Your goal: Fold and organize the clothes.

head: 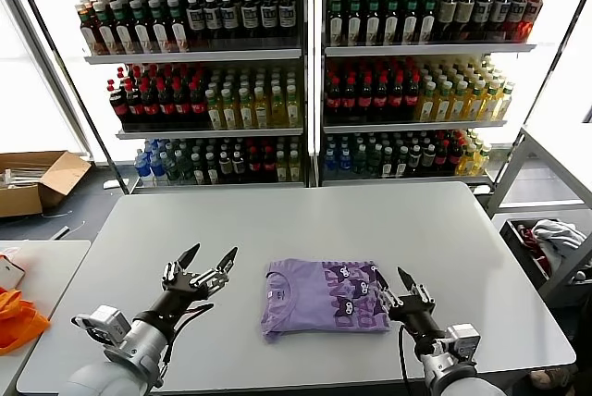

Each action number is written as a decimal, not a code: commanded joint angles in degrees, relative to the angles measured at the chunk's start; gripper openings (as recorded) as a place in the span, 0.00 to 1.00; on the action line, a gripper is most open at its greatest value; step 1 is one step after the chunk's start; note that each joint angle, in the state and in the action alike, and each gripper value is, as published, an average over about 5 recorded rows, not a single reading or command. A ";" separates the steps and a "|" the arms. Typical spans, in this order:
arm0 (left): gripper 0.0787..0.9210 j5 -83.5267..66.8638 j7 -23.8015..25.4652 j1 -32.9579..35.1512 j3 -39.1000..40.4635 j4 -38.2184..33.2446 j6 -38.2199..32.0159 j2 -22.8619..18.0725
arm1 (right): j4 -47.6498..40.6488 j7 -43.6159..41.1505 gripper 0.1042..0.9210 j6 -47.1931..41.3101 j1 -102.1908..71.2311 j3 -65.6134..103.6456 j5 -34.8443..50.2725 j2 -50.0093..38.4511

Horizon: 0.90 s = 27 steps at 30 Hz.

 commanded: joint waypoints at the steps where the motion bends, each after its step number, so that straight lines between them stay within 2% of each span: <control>1: 0.88 0.33 -0.14 0.22 0.15 -0.31 0.12 -0.40 | -4.34 3.45 0.59 -2.78 12.80 -14.79 -8.04 6.06; 8: 0.88 0.71 -0.14 1.26 -0.47 -0.56 0.06 -0.55 | -15.51 9.15 0.83 -9.37 15.99 -23.20 -9.23 12.00; 14: 0.88 1.01 -0.13 1.48 -0.50 -0.21 -0.10 -1.38 | -18.16 11.99 0.88 -9.85 14.19 -23.52 -6.77 10.91; 19: 0.88 1.04 -0.04 1.18 -0.14 -0.12 -0.23 -1.94 | -13.86 10.37 0.88 -5.42 13.38 -22.32 -8.16 9.13; 22: 0.88 0.82 0.16 1.44 -0.44 0.07 -0.59 -2.05 | -7.80 6.64 0.88 0.22 13.17 -20.43 -11.61 7.75; 27: 0.88 0.26 0.37 1.73 -1.43 0.03 -0.78 -1.37 | 2.87 2.22 0.88 3.85 11.48 -12.83 -13.93 5.49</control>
